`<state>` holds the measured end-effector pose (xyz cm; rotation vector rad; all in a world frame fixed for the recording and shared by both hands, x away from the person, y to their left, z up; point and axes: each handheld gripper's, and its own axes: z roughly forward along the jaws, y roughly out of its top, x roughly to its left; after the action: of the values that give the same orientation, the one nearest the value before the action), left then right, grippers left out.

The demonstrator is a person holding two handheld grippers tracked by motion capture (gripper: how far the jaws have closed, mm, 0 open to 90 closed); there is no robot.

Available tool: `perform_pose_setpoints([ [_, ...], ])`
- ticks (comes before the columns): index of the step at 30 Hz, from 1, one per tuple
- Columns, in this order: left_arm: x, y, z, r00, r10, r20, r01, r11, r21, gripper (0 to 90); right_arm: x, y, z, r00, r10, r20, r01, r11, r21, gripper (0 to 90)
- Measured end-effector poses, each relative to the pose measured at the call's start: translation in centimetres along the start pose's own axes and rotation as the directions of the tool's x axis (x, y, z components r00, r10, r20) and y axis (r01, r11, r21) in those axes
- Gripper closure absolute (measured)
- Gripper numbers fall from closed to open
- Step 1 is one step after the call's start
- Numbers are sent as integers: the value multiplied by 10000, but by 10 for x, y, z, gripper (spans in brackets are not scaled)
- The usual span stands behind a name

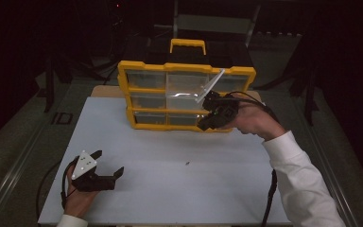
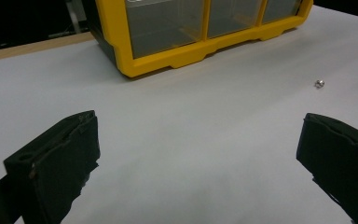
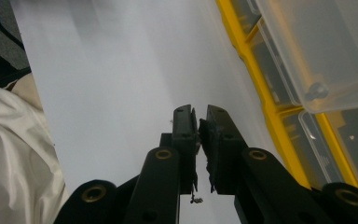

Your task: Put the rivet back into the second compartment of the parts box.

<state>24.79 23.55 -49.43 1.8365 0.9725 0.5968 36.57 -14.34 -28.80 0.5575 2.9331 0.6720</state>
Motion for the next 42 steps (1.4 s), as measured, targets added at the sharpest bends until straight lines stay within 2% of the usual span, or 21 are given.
perform_pose_setpoints([
  [31,0,0,0,10000,1,12,-1,10000,7,2,-8,28,-31,9997,-225,-79,221,9987,-453,827],
  [42,1,0,0,10000,-34,-9,34,10000,-13,2,-13,37,-40,10000,-44,-17,42,9976,-693,827],
])
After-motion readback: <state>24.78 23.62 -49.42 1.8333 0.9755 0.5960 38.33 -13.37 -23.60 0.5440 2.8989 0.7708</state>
